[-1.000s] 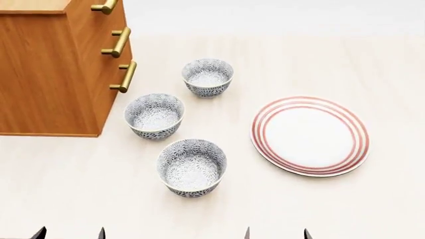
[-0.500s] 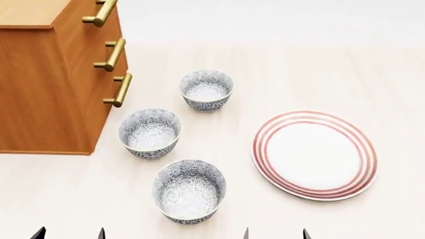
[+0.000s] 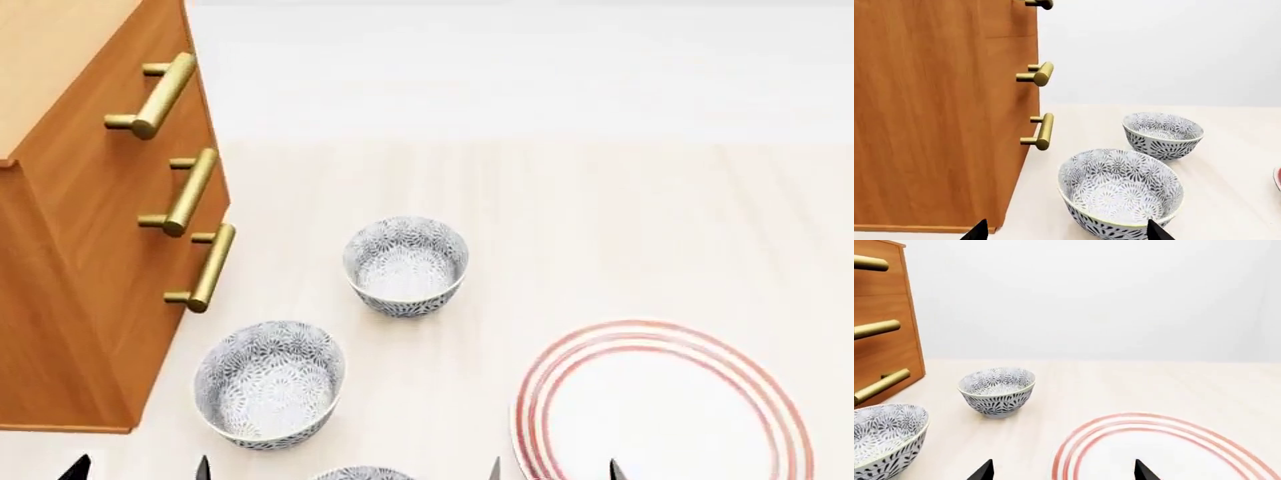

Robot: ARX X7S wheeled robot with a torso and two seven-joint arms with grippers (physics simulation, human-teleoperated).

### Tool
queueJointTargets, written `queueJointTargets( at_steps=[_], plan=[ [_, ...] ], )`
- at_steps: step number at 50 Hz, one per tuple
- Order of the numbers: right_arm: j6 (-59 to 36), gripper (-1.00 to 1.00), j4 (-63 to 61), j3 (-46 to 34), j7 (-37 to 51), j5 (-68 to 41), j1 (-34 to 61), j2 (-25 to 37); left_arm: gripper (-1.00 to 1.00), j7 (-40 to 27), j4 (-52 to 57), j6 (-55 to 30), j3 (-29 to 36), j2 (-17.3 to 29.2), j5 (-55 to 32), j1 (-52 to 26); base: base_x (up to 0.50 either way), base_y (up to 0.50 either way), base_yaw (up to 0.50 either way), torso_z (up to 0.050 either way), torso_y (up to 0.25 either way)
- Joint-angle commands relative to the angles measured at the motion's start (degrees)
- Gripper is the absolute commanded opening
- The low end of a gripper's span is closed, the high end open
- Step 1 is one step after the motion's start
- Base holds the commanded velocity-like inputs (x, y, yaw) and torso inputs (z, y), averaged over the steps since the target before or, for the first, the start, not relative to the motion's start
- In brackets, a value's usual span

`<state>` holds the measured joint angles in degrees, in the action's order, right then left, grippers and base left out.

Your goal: Open the top drawer of the cabinet.

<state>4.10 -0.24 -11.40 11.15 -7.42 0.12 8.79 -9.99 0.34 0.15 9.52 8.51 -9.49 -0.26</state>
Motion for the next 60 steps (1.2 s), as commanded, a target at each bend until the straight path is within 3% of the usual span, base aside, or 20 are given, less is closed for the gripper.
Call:
queueJointTargets(
  at_steps=[1, 24, 31, 33, 34, 36, 37, 42, 53, 60],
  plan=[
    [-0.1, 1.00, -0.1, -0.4, 0.5, -0.4, 0.0, 0.4, 1.00, -0.5, 0.0, 0.1, 0.4, 0.3, -0.4, 0.0, 0.50, 0.00, 0.00, 0.000, 0.000],
    [0.1, 1.00, 0.1, -1.2, 1.3, -1.1, 0.2, 1.0, 1.00, -1.3, -0.1, 0.4, 1.2, 1.0, -1.1, -0.2, 0.50, 0.00, 0.00, 0.000, 0.001],
    [-0.5, 1.00, -0.1, -1.3, 2.3, -0.5, 0.3, 1.1, 1.00, -1.6, 0.0, 0.6, 1.2, 1.2, -1.4, -0.1, 0.00, 0.00, 0.00, 0.000, 0.000],
    [-2.5, 1.00, -1.2, -2.8, 3.7, 3.1, 0.5, 1.8, 1.00, 0.5, 2.4, -3.3, 1.0, 1.8, -5.6, 0.3, 0.00, 0.00, 0.00, 0.000, 0.000],
    [-7.1, 1.00, -4.6, -1.6, 1.6, -2.5, 0.7, 1.7, 1.00, 1.3, 4.4, -8.3, 1.2, 2.4, -8.7, 0.4, 0.00, 0.00, 0.00, 0.000, 0.000],
    [-13.9, 1.00, -11.6, -1.2, 2.4, -4.0, 1.2, 2.8, 1.00, -0.4, 8.6, -10.8, 1.8, 3.1, -7.8, 1.2, 0.00, 0.00, 0.00, 0.000, 0.000],
    [-21.8, 1.00, -17.4, -0.6, 4.3, -5.0, 2.6, 3.6, 1.00, -1.4, 13.9, -15.8, 1.4, 4.0, -9.8, 0.9, 0.00, 0.00, 0.00, 0.000, 0.000],
    [-36.7, 1.00, -31.1, 1.8, 4.9, -12.0, 7.5, 6.3, 1.00, -6.7, 29.2, -28.4, -0.8, 7.0, -12.9, -4.2, 0.00, 0.00, 0.00, 0.000, 0.000],
    [-52.1, 1.00, -45.4, 4.2, 8.3, -18.3, 15.8, 8.7, 1.00, -11.6, 42.3, -43.3, -1.2, 10.2, -16.7, -11.9, 0.00, 0.00, 0.00, 0.000, 0.000],
    [-50.3, 1.00, -44.7, 3.7, 7.7, -18.0, 14.6, 9.1, 1.00, -11.9, 43.5, -44.1, -2.0, 10.5, -17.8, -11.7, 0.00, 0.00, 0.00, 0.000, 0.000]
  ],
)
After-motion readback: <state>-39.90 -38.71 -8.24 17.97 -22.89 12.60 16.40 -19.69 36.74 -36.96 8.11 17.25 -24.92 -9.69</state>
